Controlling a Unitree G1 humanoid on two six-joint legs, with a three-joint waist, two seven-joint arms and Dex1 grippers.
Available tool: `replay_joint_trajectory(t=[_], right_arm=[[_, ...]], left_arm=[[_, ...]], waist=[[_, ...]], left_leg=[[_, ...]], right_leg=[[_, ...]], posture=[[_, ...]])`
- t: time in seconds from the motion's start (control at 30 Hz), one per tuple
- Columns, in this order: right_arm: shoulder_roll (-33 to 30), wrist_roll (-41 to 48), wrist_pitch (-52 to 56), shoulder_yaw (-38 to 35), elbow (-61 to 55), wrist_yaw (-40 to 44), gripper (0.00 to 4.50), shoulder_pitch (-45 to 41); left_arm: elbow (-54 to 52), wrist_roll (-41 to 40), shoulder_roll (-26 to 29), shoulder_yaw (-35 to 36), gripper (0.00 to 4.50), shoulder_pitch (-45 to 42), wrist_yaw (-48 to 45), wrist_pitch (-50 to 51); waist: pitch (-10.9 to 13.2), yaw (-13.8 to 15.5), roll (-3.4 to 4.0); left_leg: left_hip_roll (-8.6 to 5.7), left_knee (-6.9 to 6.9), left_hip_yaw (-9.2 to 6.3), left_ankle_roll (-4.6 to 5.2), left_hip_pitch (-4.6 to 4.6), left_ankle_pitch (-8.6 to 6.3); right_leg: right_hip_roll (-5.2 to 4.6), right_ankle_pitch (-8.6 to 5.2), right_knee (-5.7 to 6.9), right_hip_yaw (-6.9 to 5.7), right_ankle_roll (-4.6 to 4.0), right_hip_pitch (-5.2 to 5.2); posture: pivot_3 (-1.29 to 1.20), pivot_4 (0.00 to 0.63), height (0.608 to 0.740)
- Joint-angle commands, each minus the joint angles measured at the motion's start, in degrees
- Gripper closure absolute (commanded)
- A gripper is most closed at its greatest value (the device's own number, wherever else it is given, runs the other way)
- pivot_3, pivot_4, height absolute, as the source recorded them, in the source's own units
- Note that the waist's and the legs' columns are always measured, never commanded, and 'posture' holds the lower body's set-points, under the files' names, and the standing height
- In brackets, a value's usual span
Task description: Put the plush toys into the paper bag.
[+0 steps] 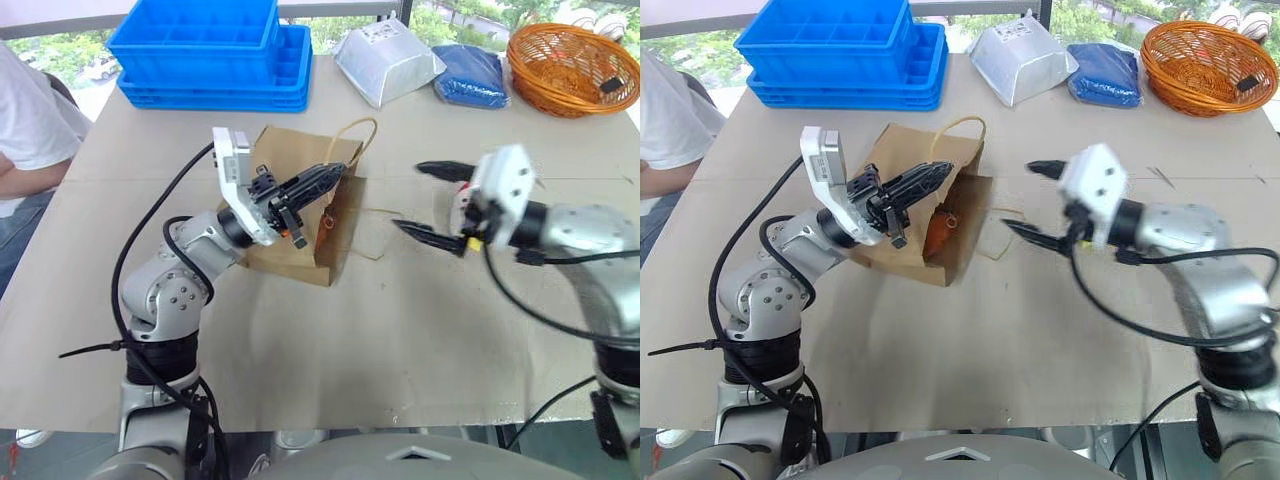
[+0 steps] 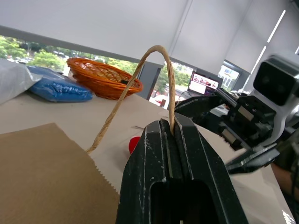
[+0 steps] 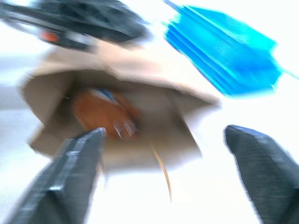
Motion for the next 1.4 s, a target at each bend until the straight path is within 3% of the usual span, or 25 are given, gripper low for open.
replay_joint_trajectory(t=[0.03,0.23,0.27,0.33,0.4,0.43,0.5,0.63,0.73,0.87,1.0,1.23,1.4], right_arm=[[-2.9,-4.1,8.8,-2.9,-2.0,-8.8,0.05,3.9],[2.6,-11.3,9.3,4.8,12.3,-17.9,0.05,2.1],[2.8,-12.9,8.6,6.1,15.2,-18.7,0.28,1.8],[2.8,-14.6,7.4,7.1,18.9,-19.6,0.86,1.3],[2.8,-14.4,6.6,6.9,19.3,-18.8,1.93,1.2],[3.0,-14.4,6.4,6.7,19.3,-18.8,2.05,1.3],[2.8,-14.6,5.5,6.5,19.1,-18.3,3.24,1.6],[1.2,-14.7,0.9,4.4,17.5,-16.7,4.47,2.4],[2.0,-0.8,-1.3,-6.0,8.7,-8.3,4.47,1.3],[2.6,5.2,-3.2,-5.2,4.2,-4.3,4.47,-4.3],[0.2,-10.0,-17.7,14.8,10.7,3.3,4.47,-9.6],[3.1,-18.3,-28.9,28.7,22.8,12.6,4.47,-17.0],[10.6,-23.6,-39.9,34.1,32.9,15.3,4.47,-24.7]], left_arm=[[-1.1,0.5,-0.7,-0.1,4.5,-1.2,0.1,-1.7],[-0.9,2.0,-2.3,-1.8,4.5,-1.7,-0.2,-2.7],[-0.9,2.3,-2.2,-1.8,4.5,-1.8,-0.2,-3.1],[-0.7,2.9,-1.8,-1.5,4.5,-1.9,-0.4,-3.7],[-0.7,3.0,-1.8,-1.2,4.5,-1.7,-0.2,-3.9],[-0.8,3.1,-1.8,-1.2,4.5,-1.6,-0.1,-4.0],[-1.1,3.1,-2.1,-1.2,4.5,-1.2,0.1,-4.1],[-1.6,2.7,-2.4,-1.0,4.5,-0.7,0.9,-4.1],[-1.2,1.5,-2.4,0.1,4.5,-1.0,1.5,-3.6],[-0.5,1.5,-2.4,0.0,4.5,-1.6,1.2,-3.4],[0.2,0.1,-2.6,0.7,4.5,-3.3,1.8,-2.5],[1.0,-0.7,-1.0,1.9,4.5,-5.2,0.9,-1.9],[0.0,-0.5,-0.7,0.9,4.5,-4.8,0.8,-1.5]], waist=[[0.0,0.0,0.0],[0.0,-0.7,0.0],[0.0,-0.6,0.0],[0.0,-0.6,0.0],[0.0,-0.6,0.0],[0.0,-0.6,0.0],[0.0,-0.6,0.0],[0.0,-0.5,0.0],[0.1,-0.5,0.12],[0.1,-0.9,0.24],[0.1,-0.8,0.23],[0.1,-0.7,0.22],[0.1,-0.8,0.24]], left_leg=[[0.0,0.0,0.02,0.01,0.01,0.0],[0.0,0.0,0.22,-0.1,0.11,0.07],[0.0,-0.01,0.23,-0.09,0.13,0.07],[0.02,-0.01,0.21,-0.09,0.13,0.07],[0.03,-0.01,0.22,-0.1,0.13,0.08],[0.03,0.0,0.23,-0.1,0.13,0.07],[0.04,0.0,0.22,-0.04,0.13,0.04],[0.05,0.0,0.22,0.02,0.14,0.01],[0.06,0.0,0.21,0.02,0.11,0.01],[0.17,0.0,0.29,0.07,0.19,-0.02],[0.23,-0.01,0.2,0.07,0.33,-0.02],[0.13,0.02,0.21,-0.19,0.16,0.13],[0.17,-0.03,0.15,-0.22,0.16,0.14]], right_leg=[[0.01,0.0,0.01,0.01,0.0,0.0],[0.37,0.0,0.07,0.18,0.0,0.0],[0.39,0.0,0.08,0.29,0.0,0.0],[0.47,-0.01,0.08,0.32,0.0,0.0],[0.48,-0.01,0.07,0.34,0.0,0.0],[0.49,-0.01,0.07,0.34,0.0,0.0],[0.5,-0.01,0.06,0.34,0.01,0.01],[0.52,-0.01,0.07,0.33,0.01,0.01],[0.53,-0.01,0.06,0.34,0.01,0.0],[0.64,0.0,0.07,0.3,0.03,0.01],[0.71,-0.02,0.07,0.13,0.01,0.13],[0.55,0.0,-0.08,0.1,0.02,0.08],[0.56,0.0,-0.07,0.02,0.01,0.04]], posture=[[0.0,0.15,0.74],[0.0,0.15,0.74],[0.0,0.15,0.74],[0.0,0.15,0.74],[0.0,0.15,0.74],[0.0,0.15,0.74],[0.0,0.15,0.74],[0.0,0.15,0.74],[0.0,0.15,0.74],[0.0,0.15,0.74],[0.0,0.15,0.74],[0.0,0.15,0.74],[0.0,0.15,0.74]])
